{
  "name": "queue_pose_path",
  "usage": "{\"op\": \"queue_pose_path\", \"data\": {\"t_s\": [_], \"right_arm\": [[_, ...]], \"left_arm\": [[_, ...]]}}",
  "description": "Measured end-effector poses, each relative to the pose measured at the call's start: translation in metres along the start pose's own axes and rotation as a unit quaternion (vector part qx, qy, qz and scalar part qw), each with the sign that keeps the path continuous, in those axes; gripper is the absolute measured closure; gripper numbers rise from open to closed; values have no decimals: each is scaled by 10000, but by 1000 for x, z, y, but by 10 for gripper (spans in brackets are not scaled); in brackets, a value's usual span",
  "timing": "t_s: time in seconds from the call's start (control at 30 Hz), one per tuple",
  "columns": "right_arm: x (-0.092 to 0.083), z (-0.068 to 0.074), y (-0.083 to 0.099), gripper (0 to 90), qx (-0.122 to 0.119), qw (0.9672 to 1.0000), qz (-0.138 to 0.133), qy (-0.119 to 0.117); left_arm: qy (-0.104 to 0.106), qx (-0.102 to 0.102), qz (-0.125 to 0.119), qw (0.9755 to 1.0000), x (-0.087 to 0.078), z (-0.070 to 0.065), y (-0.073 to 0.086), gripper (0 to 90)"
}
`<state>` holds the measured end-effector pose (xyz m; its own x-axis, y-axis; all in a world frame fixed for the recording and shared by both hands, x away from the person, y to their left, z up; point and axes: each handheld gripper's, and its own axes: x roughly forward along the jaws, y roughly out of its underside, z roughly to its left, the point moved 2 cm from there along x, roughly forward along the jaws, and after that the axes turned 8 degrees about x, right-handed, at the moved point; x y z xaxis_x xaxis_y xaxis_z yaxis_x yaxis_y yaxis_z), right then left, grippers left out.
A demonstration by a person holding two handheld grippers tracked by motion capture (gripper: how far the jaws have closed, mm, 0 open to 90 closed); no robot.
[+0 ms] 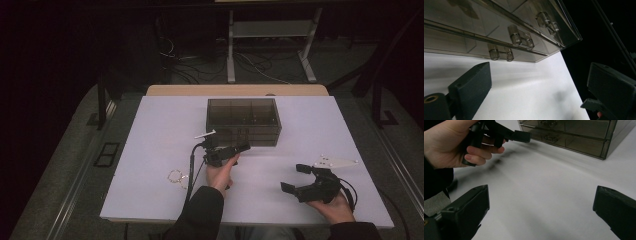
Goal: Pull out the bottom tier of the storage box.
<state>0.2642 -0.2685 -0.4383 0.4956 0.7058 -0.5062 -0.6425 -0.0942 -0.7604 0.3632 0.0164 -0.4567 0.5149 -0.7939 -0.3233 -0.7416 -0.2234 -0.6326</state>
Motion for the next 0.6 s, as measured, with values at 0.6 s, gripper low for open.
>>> {"op": "queue_pose_path", "data": {"t_s": [0.6], "right_arm": [[0, 1, 0, 0, -28, 10000, -16, -38]], "left_arm": [[-102, -323, -258, 9991, 5, 10, 12, 233]]}}
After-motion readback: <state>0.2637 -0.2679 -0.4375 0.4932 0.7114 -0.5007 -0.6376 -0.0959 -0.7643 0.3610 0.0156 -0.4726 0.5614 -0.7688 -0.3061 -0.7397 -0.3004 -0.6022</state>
